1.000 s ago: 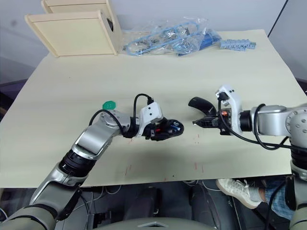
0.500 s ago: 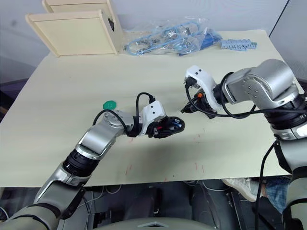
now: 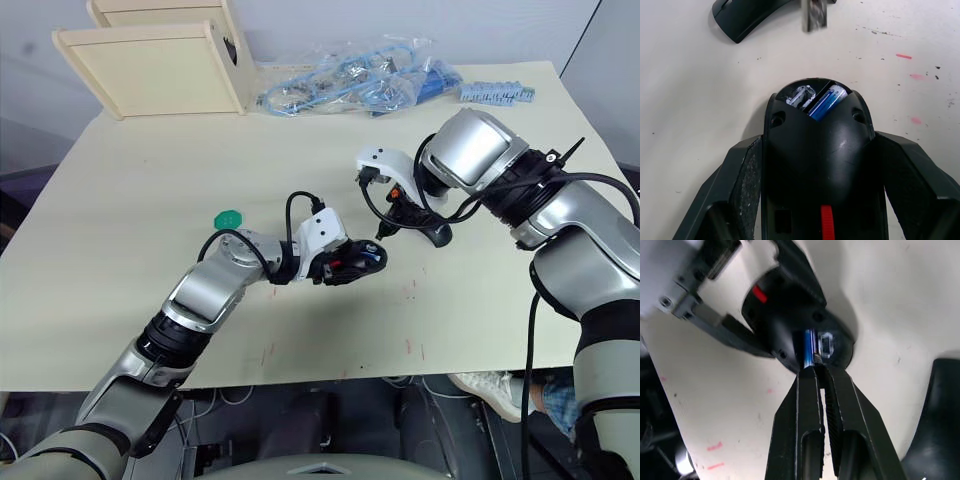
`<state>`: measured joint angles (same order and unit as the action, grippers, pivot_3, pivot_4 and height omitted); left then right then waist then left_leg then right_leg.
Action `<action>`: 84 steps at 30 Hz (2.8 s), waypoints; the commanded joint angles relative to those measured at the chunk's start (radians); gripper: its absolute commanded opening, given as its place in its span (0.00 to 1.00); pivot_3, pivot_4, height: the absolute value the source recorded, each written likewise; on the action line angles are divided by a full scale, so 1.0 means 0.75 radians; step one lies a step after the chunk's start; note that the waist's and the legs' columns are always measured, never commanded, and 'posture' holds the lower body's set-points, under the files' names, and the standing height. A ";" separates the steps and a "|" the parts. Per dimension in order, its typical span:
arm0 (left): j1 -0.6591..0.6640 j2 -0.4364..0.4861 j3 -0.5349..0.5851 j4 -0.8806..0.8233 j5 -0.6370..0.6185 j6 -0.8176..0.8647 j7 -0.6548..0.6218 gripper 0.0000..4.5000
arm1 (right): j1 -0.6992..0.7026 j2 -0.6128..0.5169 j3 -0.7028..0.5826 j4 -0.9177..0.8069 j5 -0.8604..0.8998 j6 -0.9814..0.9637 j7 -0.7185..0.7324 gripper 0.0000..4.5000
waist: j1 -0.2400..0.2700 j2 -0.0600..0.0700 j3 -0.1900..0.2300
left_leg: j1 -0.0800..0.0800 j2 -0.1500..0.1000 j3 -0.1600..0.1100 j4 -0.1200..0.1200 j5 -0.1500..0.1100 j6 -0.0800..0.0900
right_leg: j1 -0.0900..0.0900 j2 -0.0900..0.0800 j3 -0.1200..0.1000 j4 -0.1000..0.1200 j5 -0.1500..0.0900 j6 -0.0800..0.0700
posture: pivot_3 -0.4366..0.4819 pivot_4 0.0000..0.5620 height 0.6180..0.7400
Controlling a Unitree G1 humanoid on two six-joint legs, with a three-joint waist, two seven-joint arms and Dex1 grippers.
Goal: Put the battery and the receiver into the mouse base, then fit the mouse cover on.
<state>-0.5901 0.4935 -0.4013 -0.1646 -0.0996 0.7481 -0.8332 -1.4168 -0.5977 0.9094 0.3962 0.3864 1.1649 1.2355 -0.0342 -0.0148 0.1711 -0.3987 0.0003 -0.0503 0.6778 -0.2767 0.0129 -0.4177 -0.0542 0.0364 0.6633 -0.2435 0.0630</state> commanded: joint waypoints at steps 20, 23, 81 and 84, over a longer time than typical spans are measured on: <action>-0.005 -0.018 0.011 0.037 0.030 -0.043 0.038 0.64 | -0.063 0.240 -0.011 0.306 -0.393 -0.168 0.265 0.00 | 0.005 0.001 0.000 | 0.000 -0.002 -0.002 0.000 0.003 -0.005 | 0.000 -0.001 0.000 0.001 0.000 0.000 | 0.48 0.27 1.00; -0.004 -0.020 0.013 0.043 0.031 -0.044 0.043 0.64 | -0.049 0.256 -0.020 0.303 -0.405 -0.164 0.270 0.00 | 0.004 0.001 0.000 | 0.000 -0.003 -0.003 0.000 0.003 -0.005 | 0.000 -0.001 0.000 0.001 0.000 0.000 | 0.48 0.27 1.00; 0.025 -0.031 0.021 -0.007 0.010 -0.012 0.071 0.64 | 0.044 0.373 -0.131 0.471 -0.666 -0.333 0.283 0.00 | -0.001 0.001 0.000 | 0.000 -0.005 -0.007 0.000 0.005 -0.008 | 0.000 -0.002 -0.002 0.001 0.000 0.000 | 0.48 0.27 1.00; 0.026 -0.033 0.022 -0.006 0.011 -0.015 0.073 0.64 | 0.051 0.380 -0.135 0.465 -0.675 -0.334 0.282 0.00 | -0.001 0.001 0.000 | 0.000 -0.005 -0.007 0.000 0.005 -0.008 | 0.000 -0.002 -0.002 0.001 0.000 0.000 | 0.48 0.27 1.00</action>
<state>-0.5812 0.4735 -0.3939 -0.1543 -0.1012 0.7375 -0.7994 -1.3875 -0.3137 0.8251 0.7490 -0.1000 0.9230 1.4526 -0.0352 -0.0142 0.1710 -0.3989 -0.0036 -0.0558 0.6778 -0.2732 0.0068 -0.4177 -0.0559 0.0346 0.6643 -0.2434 0.0630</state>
